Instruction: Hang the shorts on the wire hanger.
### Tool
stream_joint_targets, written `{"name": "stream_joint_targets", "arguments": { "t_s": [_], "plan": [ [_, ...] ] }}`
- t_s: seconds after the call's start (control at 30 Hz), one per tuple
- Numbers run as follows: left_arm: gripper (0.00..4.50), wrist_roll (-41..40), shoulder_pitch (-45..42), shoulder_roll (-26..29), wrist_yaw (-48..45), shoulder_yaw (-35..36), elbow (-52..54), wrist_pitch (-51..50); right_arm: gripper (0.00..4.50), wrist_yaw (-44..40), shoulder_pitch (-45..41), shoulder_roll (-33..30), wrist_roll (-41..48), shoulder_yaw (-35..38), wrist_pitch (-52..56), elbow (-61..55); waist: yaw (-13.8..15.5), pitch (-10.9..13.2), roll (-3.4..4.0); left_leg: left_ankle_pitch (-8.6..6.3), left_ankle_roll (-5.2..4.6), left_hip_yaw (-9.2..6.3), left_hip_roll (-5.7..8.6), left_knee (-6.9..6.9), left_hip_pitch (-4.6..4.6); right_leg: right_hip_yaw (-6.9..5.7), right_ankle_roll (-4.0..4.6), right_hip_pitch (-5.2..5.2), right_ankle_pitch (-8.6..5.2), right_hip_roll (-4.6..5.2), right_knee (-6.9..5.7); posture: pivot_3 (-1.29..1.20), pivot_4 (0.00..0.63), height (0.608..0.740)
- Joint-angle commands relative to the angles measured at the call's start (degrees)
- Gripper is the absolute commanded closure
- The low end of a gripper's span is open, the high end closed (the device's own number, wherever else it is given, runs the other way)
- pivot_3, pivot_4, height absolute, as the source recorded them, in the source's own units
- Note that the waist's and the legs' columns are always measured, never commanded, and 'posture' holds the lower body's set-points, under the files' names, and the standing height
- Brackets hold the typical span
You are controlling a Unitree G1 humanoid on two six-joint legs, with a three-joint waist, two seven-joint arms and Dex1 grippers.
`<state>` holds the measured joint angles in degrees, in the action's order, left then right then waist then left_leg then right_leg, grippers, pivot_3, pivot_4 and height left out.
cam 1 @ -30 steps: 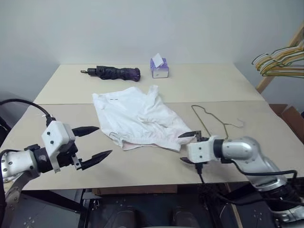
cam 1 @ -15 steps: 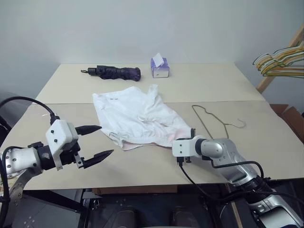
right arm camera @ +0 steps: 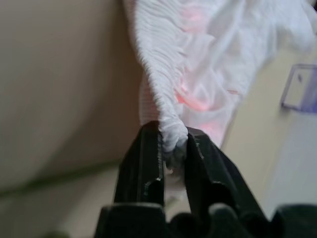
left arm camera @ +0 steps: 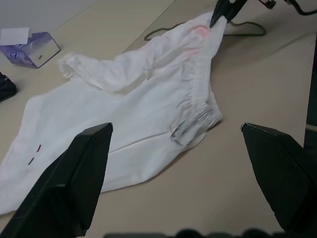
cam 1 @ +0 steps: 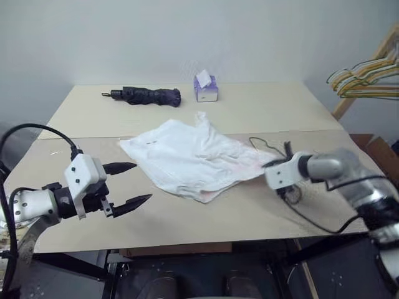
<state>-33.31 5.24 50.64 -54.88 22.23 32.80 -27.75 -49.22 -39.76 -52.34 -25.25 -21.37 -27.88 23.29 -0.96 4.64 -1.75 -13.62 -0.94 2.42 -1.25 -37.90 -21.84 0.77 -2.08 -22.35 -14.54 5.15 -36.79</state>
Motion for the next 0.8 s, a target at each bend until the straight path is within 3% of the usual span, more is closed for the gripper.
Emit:
{"name": "stream_joint_targets", "arguments": {
  "t_s": [0.03, 0.13, 0.23, 0.3, 0.37, 0.47, 0.63, 0.8],
  "plan": [
    [0.0, 0.36, -1.71, 0.3, -0.08, -0.69, -0.09, 1.54, 2.64, 9.11, -6.16, 0.53, -8.55, -2.04, -4.67, 10.12, -0.54, -0.03, -0.01, 0.0, 0.0, 0.01, -0.02, 0.0, 0.02, 0.01, 0.01, 0.0, 0.0, -0.02, -0.01, 0.0, 0.021, 0.74],
    [0.0, 0.44, -1.87, 0.29, -0.14, -0.76, -0.28, 1.67, 1.57, 11.52, -6.74, 0.18, -10.78, -1.68, -2.85, 10.96, -1.19, -0.03, -0.01, 0.0, 0.0, 0.02, -0.01, 0.0, -0.11, 0.04, 0.01, -0.1, 0.0, 0.01, -0.02, 0.0, 0.021, 0.74],
    [0.0, 0.47, -1.37, 0.43, -0.46, -0.24, -0.32, 1.87, 0.54, 5.29, -2.64, -2.4, -7.29, 0.36, 0.17, 3.74, -1.22, -0.03, 0.0, -0.01, -0.01, -0.08, 0.01, 0.0, -0.2, 0.05, 0.0, -0.18, 0.0, 0.06, -0.03, 0.0, 0.018, 0.74],
    [0.0, 0.55, -0.96, 0.65, -0.72, 0.09, -0.47, 1.97, 0.04, -4.52, 4.04, -4.72, 3.14, 3.29, 6.73, -7.74, -0.93, -0.03, 0.0, -0.02, -0.03, -0.2, 0.03, 0.0, -0.22, 0.06, -0.02, -0.18, 0.01, 0.09, -0.02, 0.0, 0.018, 0.74],
    [0.0, 0.56, -0.81, 0.83, -0.86, 0.2, -0.61, 2.1, 0.04, -10.49, 10.03, -5.48, 11.88, 6.37, 14.37, -18.96, -0.42, -0.04, 0.01, -0.06, -0.08, -0.34, -0.01, 0.0, -0.22, 0.04, -0.05, -0.14, 0.0, 0.11, 0.01, 0.0, 0.018, 0.74],
    [0.0, 0.49, -0.96, 0.95, -1.02, 0.13, -0.81, 2.19, 0.04, -10.74, 15.61, -2.11, 16.24, 9.35, 28.5, -33.36, -0.73, -0.06, 0.03, -0.06, -0.08, -0.3, -0.2, 0.0, -0.07, 0.09, -0.06, -0.05, 0.05, 0.04, -0.05, -0.01, 0.021, 0.74],
    [0.0, 0.9, -1.51, 0.66, -1.05, -1.06, -1.4, 2.46, 0.04, -9.61, 17.03, 4.58, 13.26, 6.34, 49.27, -48.12, -0.47, -0.14, 0.05, 0.0, 0.03, -0.1, -0.46, -0.02, 0.18, 0.09, 0.08, 0.06, 0.13, -0.29, -0.05, -0.01, 0.023, 0.74],
    [0.0, 1.19, -2.75, 0.96, -1.38, -1.28, -2.38, 2.58, 0.04, -9.79, 11.85, 11.71, 5.46, -4.71, 67.21, -52.69, -0.13, -0.17, 0.04, 0.0, 0.06, 0.26, -0.58, -0.02, -0.03, 0.1, 0.23, -0.2, 0.2, -0.5, -0.03, -0.02, 0.023, 0.74]
  ]
}}
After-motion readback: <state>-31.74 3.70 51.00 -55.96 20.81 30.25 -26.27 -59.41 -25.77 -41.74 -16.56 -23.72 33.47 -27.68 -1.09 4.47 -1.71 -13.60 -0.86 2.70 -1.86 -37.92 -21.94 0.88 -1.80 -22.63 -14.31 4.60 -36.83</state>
